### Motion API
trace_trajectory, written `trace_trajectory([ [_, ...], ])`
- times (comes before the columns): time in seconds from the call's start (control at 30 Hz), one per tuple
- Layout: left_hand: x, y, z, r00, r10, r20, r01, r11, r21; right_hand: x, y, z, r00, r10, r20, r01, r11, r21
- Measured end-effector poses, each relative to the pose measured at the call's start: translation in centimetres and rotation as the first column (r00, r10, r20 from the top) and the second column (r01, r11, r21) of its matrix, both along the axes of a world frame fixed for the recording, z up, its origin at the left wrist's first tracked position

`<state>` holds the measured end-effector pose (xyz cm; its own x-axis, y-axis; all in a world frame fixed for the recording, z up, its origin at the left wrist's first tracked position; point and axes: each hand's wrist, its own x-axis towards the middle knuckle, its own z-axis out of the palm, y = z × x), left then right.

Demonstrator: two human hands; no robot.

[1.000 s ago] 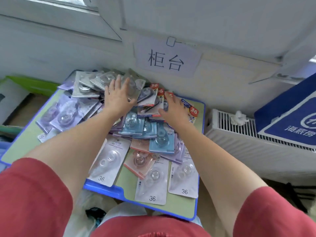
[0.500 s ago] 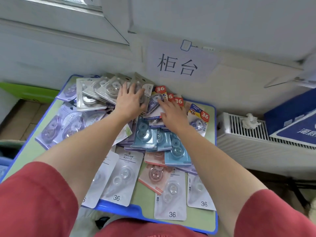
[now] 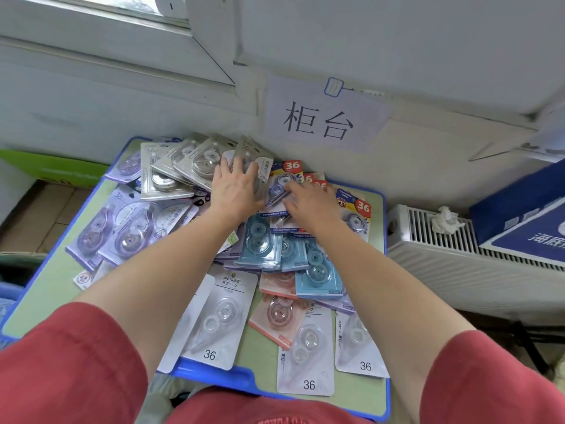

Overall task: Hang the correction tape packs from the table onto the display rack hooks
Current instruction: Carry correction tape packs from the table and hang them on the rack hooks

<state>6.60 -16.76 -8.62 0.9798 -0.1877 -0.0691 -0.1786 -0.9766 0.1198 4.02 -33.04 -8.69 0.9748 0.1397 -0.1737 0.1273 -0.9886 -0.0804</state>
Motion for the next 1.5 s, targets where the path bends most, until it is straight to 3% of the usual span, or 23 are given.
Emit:
trace_trajectory([
  [0.1, 0.1, -0.2, 0.0, 1.0, 0.013, -0.008, -0.013, 1.0, -0.01, 0.4, 1.4, 0.1, 0.997, -0.04, 0.066, 0.044, 0.997, -0.057],
  [0.3, -0.3, -0.2, -0.3, 0.999, 0.037, -0.006, -0.037, 0.996, -0.081, 1.1, 2.0, -0.5, 0.997, -0.071, 0.011, 0.071, 0.993, -0.094],
  [0.6, -0.4, -0.5, -0.4, 0.995, 0.081, -0.056, -0.084, 0.994, -0.072, 0.5, 1.4, -0.4, 0.988, -0.155, 0.015, 0.154, 0.988, 0.017],
  [0.83, -0.6, -0.6, -0.7, 0.995, 0.094, -0.024, -0.096, 0.989, -0.115, 0.6, 2.0, -0.8, 0.971, -0.213, -0.111, 0.224, 0.97, 0.095],
  [1.17, -1.0, -0.2, -1.3, 0.997, 0.069, 0.023, -0.066, 0.991, -0.117, 0.1, 2.3, -0.7, 0.96, -0.251, -0.123, 0.258, 0.965, 0.046],
  [1.5, -3.3, -0.4, -1.1, 0.995, 0.074, 0.068, -0.063, 0.988, -0.143, -3.0, -0.8, -0.7, 0.965, -0.259, -0.046, 0.263, 0.949, 0.171],
])
